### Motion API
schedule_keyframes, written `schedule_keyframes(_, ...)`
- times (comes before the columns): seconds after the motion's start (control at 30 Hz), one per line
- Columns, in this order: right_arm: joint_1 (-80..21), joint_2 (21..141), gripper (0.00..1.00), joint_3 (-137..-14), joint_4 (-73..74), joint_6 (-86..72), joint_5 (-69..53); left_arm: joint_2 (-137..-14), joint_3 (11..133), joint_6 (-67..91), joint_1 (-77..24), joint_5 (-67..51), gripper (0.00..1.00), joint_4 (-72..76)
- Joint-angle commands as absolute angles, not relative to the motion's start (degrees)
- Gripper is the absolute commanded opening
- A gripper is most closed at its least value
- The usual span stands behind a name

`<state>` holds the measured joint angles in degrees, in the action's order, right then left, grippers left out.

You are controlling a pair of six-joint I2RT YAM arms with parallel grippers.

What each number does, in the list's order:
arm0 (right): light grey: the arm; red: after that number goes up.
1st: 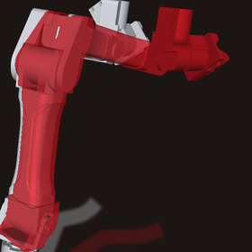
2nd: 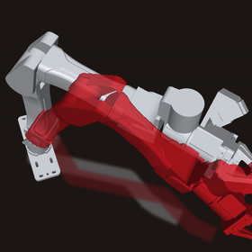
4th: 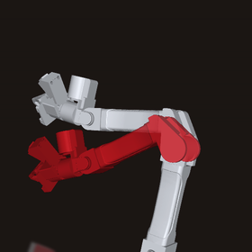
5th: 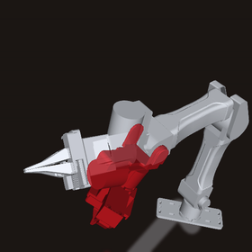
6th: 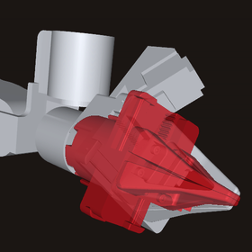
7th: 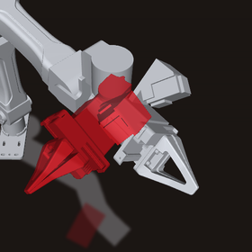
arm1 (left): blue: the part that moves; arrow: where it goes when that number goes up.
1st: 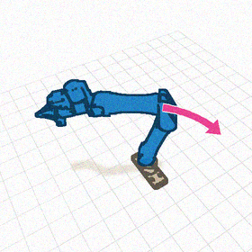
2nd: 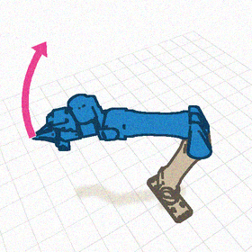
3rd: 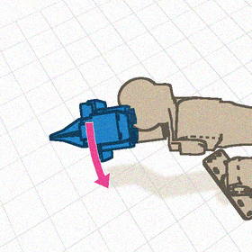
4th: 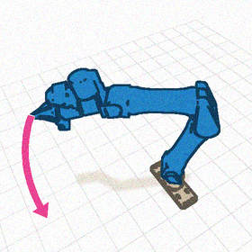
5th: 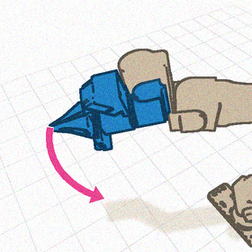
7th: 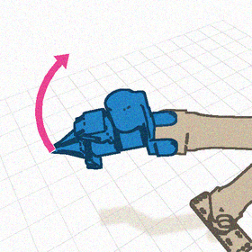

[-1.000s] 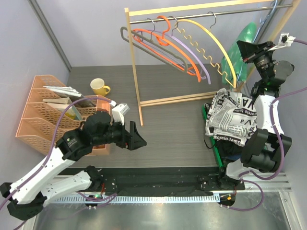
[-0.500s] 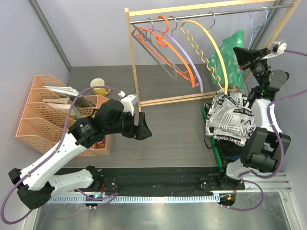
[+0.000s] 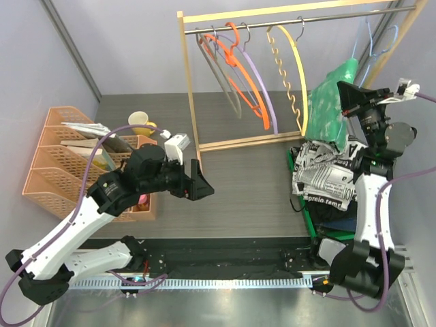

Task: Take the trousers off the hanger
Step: Pass the hanger from the right arm to the left

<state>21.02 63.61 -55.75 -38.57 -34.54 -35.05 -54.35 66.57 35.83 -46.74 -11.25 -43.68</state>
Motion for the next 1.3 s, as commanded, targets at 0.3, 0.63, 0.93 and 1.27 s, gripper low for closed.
schedule_keyframes(0.3, 21.18, 45.27, 0.01, -66.08, -0.37, -32.69, -21.89, -47.46, 66.09, 38.23, -46.41, -18.36, 0.82, -39.11)
schedule_keyframes(0.63, 21.27, 41.05, 0.01, -74.26, 21.34, -31.29, -22.76, -46.41, 65.66, 39.55, -46.41, -21.01, 0.82, -36.65)
schedule_keyframes(0.93, 21.18, 38.50, 0.01, -79.89, 27.25, -32.43, -18.55, -45.79, 65.39, 39.46, -46.41, -20.74, 0.82, -35.95)
schedule_keyframes(1.27, 21.18, 43.05, 0.01, -87.70, 28.56, -33.50, -14.41, -44.83, 64.60, 39.55, -46.41, -20.30, 0.82, -36.30)
